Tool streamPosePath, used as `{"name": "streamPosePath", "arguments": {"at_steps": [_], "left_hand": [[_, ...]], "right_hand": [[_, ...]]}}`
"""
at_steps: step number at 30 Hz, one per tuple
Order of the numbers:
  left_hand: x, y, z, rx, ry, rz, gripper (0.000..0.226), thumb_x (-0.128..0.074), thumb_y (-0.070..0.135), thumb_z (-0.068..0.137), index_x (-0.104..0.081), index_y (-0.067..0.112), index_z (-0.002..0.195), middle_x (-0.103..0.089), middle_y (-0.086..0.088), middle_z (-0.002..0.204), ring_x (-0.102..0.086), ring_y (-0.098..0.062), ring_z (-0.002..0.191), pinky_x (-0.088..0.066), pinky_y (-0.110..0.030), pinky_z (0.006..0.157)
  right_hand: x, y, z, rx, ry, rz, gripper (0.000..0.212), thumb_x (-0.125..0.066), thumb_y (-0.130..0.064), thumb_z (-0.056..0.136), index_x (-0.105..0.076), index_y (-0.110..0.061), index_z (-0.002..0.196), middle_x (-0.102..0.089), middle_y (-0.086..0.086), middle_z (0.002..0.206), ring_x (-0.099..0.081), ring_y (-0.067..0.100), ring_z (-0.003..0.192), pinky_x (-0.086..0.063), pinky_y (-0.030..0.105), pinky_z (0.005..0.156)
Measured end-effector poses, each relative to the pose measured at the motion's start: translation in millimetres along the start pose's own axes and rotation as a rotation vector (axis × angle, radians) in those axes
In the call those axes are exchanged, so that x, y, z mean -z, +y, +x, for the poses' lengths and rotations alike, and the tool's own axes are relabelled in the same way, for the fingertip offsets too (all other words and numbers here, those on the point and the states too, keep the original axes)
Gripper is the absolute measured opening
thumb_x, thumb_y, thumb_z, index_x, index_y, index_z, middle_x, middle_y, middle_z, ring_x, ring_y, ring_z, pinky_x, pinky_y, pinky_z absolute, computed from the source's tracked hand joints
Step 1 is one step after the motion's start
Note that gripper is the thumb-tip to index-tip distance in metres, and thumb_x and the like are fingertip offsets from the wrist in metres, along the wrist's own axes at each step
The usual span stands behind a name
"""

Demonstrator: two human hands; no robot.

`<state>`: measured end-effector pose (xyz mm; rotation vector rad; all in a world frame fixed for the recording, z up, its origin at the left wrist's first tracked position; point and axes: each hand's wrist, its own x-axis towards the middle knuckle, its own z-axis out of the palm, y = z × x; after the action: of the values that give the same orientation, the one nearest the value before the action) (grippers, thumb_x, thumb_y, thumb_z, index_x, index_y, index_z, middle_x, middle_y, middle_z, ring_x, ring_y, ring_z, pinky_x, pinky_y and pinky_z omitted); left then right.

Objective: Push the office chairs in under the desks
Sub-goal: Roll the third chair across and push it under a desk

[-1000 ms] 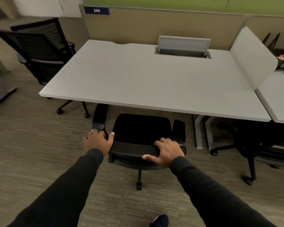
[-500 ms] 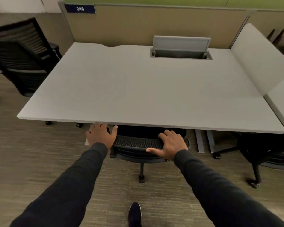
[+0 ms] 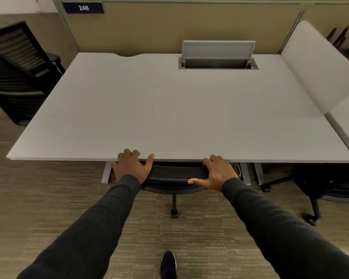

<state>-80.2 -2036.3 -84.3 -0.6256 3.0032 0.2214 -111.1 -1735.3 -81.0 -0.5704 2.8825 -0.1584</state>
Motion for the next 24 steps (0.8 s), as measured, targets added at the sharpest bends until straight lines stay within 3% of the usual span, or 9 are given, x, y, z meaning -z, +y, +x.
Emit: {"name": "streamPosePath", "arguments": {"at_steps": [12,20,24], "left_hand": [[1.9,25.7,-16.2,0.011,-0.003,0.046,0.076,-0.026,0.079,0.087,-0.06,0.024,0.126,-0.054,-0.003,0.131,-0.047,-0.026,0.121,-0.037,-0.048,0.092],[-3.5,50.3,-14.1,0.024,-0.016,0.041,0.078,-0.022,0.081,0.085,-0.06,0.026,0.126,-0.054,-0.003,0.13,-0.047,-0.025,0.121,-0.037,-0.049,0.092],[-8.2,60.7,-15.5,0.024,-0.023,0.058,0.078,-0.021,0.08,0.086,-0.06,0.025,0.126,-0.054,-0.003,0.129,-0.048,-0.025,0.12,-0.037,-0.049,0.093]], "right_hand": [[4.4,22.8,-20.5,0.019,0.002,0.055,0.104,-0.025,-0.107,0.055,-0.057,-0.021,0.104,-0.055,0.001,0.101,-0.042,0.016,0.088,-0.044,0.036,0.085],[10.4,51.2,-12.6,0.024,-0.001,0.019,0.103,-0.024,-0.108,0.055,-0.056,-0.023,0.105,-0.048,-0.003,0.096,-0.046,0.017,0.089,-0.045,0.035,0.08],[8.7,63.4,-12.1,0.044,0.01,-0.017,0.106,-0.022,-0.107,0.057,-0.057,-0.022,0.109,-0.054,0.001,0.103,-0.046,0.018,0.091,-0.045,0.037,0.083]]}}
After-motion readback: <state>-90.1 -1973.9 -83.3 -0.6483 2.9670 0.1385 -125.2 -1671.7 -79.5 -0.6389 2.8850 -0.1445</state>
